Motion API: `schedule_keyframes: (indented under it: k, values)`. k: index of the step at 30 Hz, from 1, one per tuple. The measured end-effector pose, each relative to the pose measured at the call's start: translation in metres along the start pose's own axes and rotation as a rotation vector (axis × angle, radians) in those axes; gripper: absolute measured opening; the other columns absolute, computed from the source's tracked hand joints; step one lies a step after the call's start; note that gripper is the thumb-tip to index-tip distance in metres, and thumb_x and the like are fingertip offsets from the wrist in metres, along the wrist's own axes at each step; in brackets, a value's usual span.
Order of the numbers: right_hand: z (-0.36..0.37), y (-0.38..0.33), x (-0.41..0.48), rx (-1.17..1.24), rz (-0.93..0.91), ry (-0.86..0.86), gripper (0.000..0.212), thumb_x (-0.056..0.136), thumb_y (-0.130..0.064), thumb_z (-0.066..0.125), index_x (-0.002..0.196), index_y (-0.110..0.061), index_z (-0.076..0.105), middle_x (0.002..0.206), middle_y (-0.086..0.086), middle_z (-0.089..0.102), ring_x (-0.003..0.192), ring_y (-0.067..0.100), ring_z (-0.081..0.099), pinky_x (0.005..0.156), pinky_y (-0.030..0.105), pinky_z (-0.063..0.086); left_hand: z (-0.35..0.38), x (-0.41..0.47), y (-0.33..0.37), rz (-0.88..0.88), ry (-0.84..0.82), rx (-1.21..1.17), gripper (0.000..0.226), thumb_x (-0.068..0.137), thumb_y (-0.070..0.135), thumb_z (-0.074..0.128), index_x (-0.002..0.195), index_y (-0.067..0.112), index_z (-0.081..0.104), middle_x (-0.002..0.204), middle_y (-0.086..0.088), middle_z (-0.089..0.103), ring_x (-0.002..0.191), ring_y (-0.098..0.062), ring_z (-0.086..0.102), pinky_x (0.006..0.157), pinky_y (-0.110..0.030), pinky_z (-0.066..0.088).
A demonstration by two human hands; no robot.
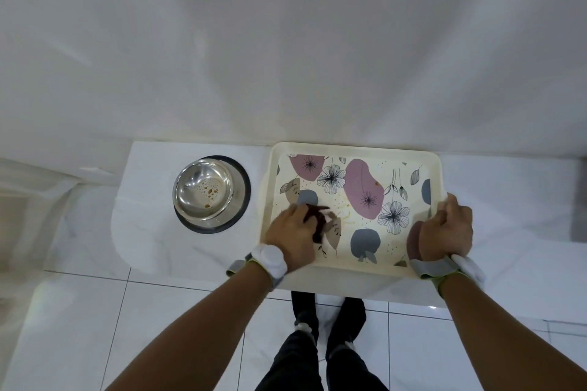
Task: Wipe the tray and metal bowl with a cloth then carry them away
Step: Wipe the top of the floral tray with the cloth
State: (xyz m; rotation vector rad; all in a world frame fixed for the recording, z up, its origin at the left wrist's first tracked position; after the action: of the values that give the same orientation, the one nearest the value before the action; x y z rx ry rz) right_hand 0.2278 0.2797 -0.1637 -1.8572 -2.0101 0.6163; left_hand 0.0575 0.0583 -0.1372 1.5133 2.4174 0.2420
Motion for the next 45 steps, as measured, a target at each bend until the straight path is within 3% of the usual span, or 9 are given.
schedule_keyframes:
  k: [6,13,17,20,27,30,35,41,45]
  values:
    - [0.000,0.000,-0.002,0.007,-0.028,-0.018,0.034,0.088,-0.018,0.036,0.113,-0.014,0.059,0.106,0.018,0.055,0.083,0.040,0.057,0.065,0.037,0.042,-0.004,0.054,0.013,-0.199,0.048,-0.007,0.038,0.060,-0.002,0.066,0.098,-0.001,0.065,0.101,-0.022,0.059,0.088,-0.041,0.056,0.062,-0.041,0.055]
    - [0.005,0.002,0.001,0.021,0.032,-0.012,0.031,0.092,-0.015,0.040,0.115,-0.013,0.061,0.108,0.018,0.057,0.083,0.039,0.058,0.065,0.036,0.040,0.013,0.020,0.056,0.202,-0.076,-0.030,0.030,0.061,0.012,0.064,0.090,0.003,0.068,0.095,-0.017,0.060,0.081,-0.034,0.054,0.068,-0.037,0.051]
    - [0.004,0.003,0.001,0.025,0.030,-0.018,0.030,0.092,-0.011,0.043,0.117,-0.014,0.061,0.109,0.018,0.058,0.085,0.039,0.058,0.066,0.037,0.042,0.008,0.043,0.020,0.001,0.017,0.004,0.031,0.076,0.017,0.050,0.100,0.009,0.069,0.108,-0.011,0.064,0.085,-0.031,0.055,0.074,-0.041,0.052]
    - [0.004,0.003,0.001,0.025,0.022,-0.010,0.032,0.091,-0.010,0.044,0.117,-0.014,0.061,0.109,0.017,0.058,0.085,0.038,0.058,0.064,0.033,0.038,0.004,0.069,0.035,-0.130,0.028,0.003,0.034,0.064,0.002,0.060,0.098,0.003,0.066,0.100,-0.017,0.060,0.089,-0.036,0.055,0.065,-0.041,0.054]
    - [0.005,0.003,-0.001,0.105,0.030,0.033,0.034,0.090,-0.016,0.042,0.116,-0.014,0.064,0.104,0.018,0.062,0.085,0.038,0.060,0.066,0.032,0.038,0.019,0.030,0.071,0.246,-0.099,-0.020,0.030,0.068,0.017,0.047,0.088,0.005,0.066,0.092,-0.015,0.061,0.082,-0.032,0.051,0.072,-0.037,0.048]
    - [0.003,0.003,-0.001,0.156,0.004,0.048,0.036,0.089,-0.022,0.042,0.115,-0.014,0.064,0.102,0.016,0.063,0.087,0.037,0.061,0.069,0.030,0.038,0.012,0.048,0.045,0.079,-0.033,-0.061,0.024,0.066,0.008,0.059,0.089,0.005,0.068,0.096,-0.016,0.063,0.080,-0.034,0.055,0.067,-0.037,0.053]
    - [0.003,0.006,0.000,0.213,-0.003,0.042,0.037,0.089,-0.025,0.041,0.115,-0.013,0.064,0.100,0.016,0.064,0.089,0.036,0.061,0.071,0.028,0.037,-0.001,0.113,0.066,-0.096,0.007,-0.029,0.031,0.079,0.004,0.055,0.110,0.001,0.061,0.118,-0.018,0.053,0.106,-0.035,0.048,0.086,-0.041,0.051]
    - [0.000,0.007,0.002,0.243,-0.033,0.030,0.034,0.090,-0.024,0.042,0.112,-0.010,0.065,0.095,0.018,0.064,0.083,0.037,0.062,0.068,0.031,0.042,0.012,0.096,0.098,0.461,-0.127,0.089,0.026,0.063,0.010,0.058,0.085,0.002,0.067,0.081,-0.013,0.061,0.077,-0.032,0.052,0.072,-0.037,0.046]
    - [0.000,0.011,0.004,0.254,-0.035,0.022,0.034,0.090,-0.024,0.044,0.112,-0.012,0.066,0.095,0.016,0.065,0.084,0.034,0.062,0.068,0.025,0.037,0.004,0.122,0.070,0.129,0.033,-0.018,0.020,0.074,0.018,0.059,0.089,0.009,0.069,0.095,-0.013,0.063,0.083,-0.032,0.054,0.069,-0.039,0.053]
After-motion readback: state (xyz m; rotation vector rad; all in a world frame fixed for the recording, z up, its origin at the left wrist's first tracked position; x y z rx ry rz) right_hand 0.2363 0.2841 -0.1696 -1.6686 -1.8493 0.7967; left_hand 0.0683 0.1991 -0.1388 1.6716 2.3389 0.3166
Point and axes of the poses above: each hand's wrist, its own x-axis towards the middle knuckle, its own z-axis out of the palm, y = z × x, the point moved 2 cm from there along x, towards the middle knuckle
